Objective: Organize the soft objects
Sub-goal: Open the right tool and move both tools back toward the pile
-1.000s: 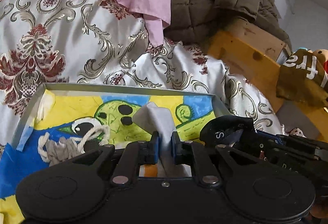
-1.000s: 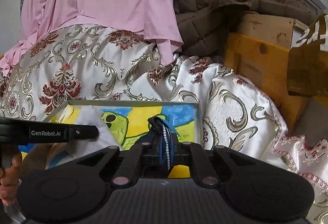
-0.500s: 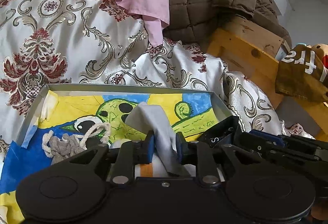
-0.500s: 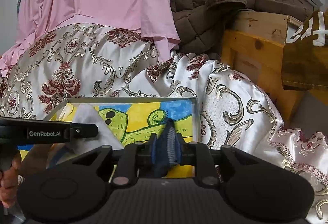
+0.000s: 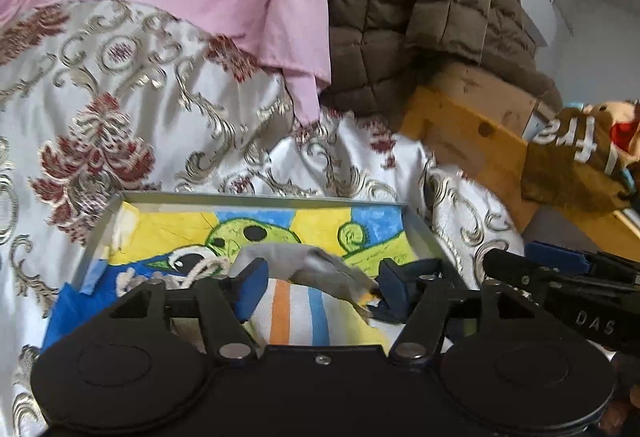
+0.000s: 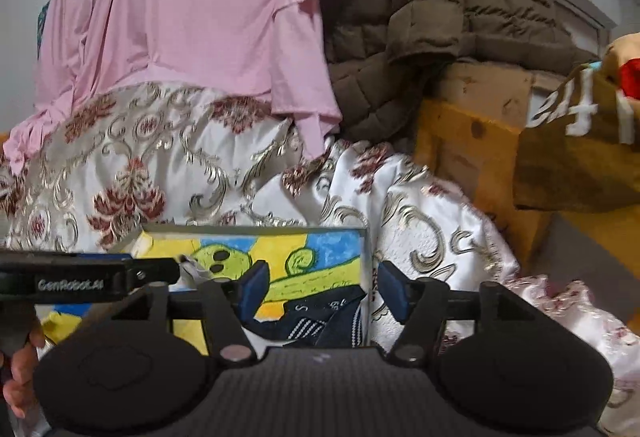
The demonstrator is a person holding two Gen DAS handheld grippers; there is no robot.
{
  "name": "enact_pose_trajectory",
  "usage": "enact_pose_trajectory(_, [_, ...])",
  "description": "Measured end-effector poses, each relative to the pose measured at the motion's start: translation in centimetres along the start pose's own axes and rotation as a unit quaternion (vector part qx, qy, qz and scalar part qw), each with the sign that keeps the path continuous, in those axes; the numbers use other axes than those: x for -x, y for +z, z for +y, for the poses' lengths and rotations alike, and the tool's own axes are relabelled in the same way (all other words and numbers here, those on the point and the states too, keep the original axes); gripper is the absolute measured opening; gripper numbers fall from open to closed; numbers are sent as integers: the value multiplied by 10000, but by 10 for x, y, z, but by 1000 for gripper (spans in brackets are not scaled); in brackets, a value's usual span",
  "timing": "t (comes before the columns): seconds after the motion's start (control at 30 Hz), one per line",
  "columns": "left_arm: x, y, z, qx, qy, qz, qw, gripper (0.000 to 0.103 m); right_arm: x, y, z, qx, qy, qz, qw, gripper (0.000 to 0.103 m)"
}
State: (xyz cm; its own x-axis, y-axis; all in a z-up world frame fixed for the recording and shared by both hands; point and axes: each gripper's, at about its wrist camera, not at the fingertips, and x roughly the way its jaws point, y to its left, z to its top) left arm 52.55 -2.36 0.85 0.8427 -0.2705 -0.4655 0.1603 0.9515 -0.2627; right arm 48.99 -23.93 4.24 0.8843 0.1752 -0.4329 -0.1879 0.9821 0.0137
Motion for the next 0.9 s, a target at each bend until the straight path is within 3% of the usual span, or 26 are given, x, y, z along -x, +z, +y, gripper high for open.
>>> enact_pose_trajectory(0.2, [49,-1,-7,-9,184,-405,9990,79,46,3,3,-72,49,-266,9996,86])
enact_pose_trajectory(0.5, [144,-8,-23,-18,203,-898,9957,97,134,7,27,-84,131,-708,9974,96])
enact_pose_trajectory(0.9, [288,-43,-40,-254,301,-1672,9851,102,252,-9,61,-6,368,-1215,9919,103])
